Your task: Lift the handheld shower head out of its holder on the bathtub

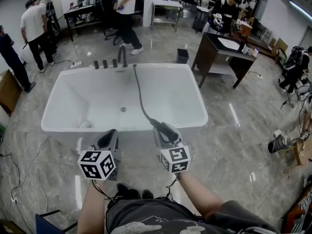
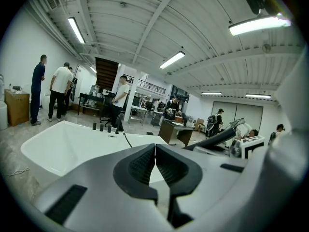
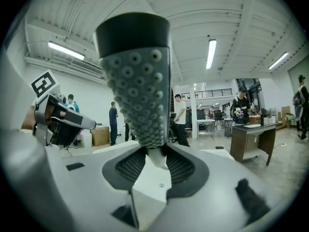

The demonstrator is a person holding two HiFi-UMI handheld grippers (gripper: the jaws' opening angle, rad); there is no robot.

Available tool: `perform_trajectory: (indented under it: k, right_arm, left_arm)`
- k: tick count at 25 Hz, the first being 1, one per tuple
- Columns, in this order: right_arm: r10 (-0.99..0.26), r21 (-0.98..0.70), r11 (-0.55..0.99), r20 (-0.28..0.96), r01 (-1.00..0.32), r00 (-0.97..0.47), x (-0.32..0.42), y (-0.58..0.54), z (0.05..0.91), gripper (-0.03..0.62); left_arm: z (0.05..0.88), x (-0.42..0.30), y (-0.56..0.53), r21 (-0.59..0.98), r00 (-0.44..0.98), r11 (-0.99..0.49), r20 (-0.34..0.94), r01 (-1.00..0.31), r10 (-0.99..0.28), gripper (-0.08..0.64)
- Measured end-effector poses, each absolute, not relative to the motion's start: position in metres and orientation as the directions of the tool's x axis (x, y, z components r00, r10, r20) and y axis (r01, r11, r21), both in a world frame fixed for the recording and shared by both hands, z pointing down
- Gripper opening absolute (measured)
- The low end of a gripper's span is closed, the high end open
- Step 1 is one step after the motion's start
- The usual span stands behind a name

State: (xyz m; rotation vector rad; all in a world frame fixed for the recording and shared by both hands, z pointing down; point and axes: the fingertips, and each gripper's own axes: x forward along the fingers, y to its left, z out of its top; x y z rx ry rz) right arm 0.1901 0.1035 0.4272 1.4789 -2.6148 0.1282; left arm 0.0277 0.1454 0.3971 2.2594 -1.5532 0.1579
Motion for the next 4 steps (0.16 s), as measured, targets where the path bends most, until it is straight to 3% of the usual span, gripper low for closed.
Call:
perform_trajectory:
  k: [4]
  right_arm:
    - [-0.846,-0.009,0.513,0.162,-0.858,-0.507,0.1896,0.0990,0.4309,0.141]
  left_arm:
    - [0.4011,0.0287,0.1408,0.256,0.384,-0.312,0.309,-0.915,-0.870,0.015]
